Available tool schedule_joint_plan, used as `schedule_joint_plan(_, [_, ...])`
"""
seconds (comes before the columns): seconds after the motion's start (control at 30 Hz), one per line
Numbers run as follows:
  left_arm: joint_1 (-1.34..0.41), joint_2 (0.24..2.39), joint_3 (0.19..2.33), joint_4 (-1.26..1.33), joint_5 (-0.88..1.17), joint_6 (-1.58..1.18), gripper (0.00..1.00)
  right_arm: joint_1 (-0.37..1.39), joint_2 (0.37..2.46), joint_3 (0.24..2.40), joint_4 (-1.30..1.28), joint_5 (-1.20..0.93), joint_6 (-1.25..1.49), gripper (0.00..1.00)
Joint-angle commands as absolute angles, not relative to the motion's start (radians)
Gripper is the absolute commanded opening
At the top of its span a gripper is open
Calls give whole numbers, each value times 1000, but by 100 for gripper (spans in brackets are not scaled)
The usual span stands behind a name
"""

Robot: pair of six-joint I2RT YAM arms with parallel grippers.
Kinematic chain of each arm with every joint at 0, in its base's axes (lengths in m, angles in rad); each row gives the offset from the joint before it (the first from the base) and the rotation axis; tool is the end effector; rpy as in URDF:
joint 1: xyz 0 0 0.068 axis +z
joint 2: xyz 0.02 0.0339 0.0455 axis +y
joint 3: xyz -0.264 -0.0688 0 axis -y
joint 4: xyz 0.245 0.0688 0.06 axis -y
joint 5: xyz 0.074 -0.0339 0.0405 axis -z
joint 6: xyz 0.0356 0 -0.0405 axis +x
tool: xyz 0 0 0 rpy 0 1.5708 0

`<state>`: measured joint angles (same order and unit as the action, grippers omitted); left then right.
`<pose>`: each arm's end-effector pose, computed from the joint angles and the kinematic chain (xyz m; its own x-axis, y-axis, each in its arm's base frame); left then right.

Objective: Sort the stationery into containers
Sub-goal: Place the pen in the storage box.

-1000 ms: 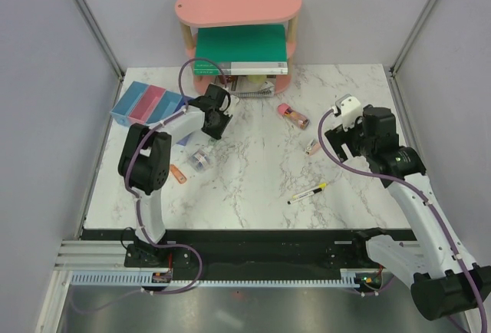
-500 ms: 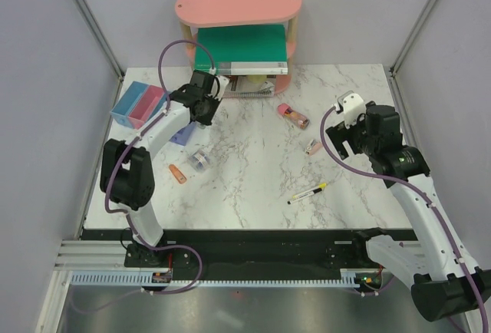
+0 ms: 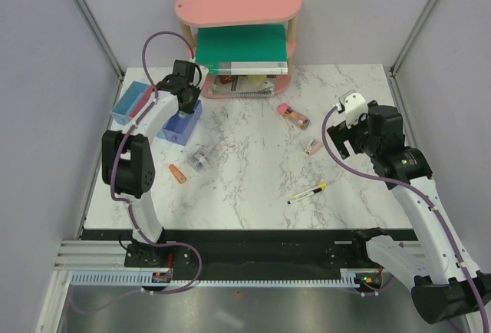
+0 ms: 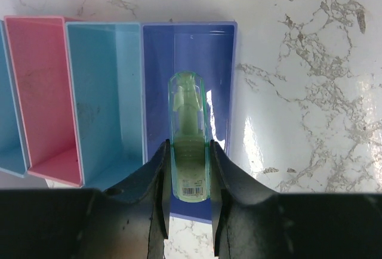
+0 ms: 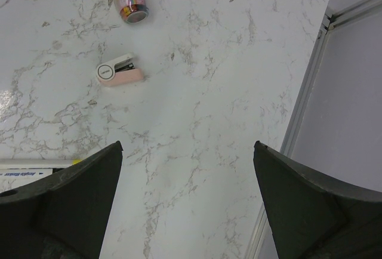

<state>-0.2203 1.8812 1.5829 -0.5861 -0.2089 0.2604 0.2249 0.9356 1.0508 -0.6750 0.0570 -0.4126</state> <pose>0.4128 -0.0849 0.2660 -0.7074 0.4165 -0.5711 0.2770 0.9067 0.3182 0.1883 0.0410 0.3556 -0.4038 -0.5031 -0.7641 -0.3684 0.8539 -0.3675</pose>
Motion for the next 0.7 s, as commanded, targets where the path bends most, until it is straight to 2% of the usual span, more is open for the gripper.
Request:
schedule_joint_plan(0.0, [-226,1907,1589,-531,-227,328,2,224,922,1095,-686,57,-408,98])
schedule_joint_plan(0.07, [-225,1919,1575,-519,-229,340,10,224,922,1095,-686,57,-408,98])
schedule_joint_plan(0.13, [-222,1925,1565,-512,-236,344,25,222,920,1095,-684,55,-408,98])
schedule_joint_plan(0.3, [-209,1931,1551,-492,-248,342,39,224,916,1086,-686,55,-408,98])
schedule_joint_plan(0.33, [-207,1933,1549,-489,-249,342,47,224,914,1085,-686,55,-408,98])
schedule_joint_plan(0.4, [-204,1934,1548,-488,-250,344,55,222,914,1085,-686,52,-408,98])
schedule_joint_plan(0.43, [-204,1931,1543,-489,-250,344,64,224,914,1086,-687,52,-408,98])
schedule_joint_plan(0.47, [-204,1928,1542,-489,-249,339,68,222,916,1091,-686,48,-408,98])
schedule_joint_plan(0.53, [-204,1916,1539,-489,-239,336,72,222,923,1098,-686,40,-408,98])
schedule_joint_plan(0.67, [-204,1878,1536,-491,-203,315,73,224,942,1115,-687,20,-403,98])
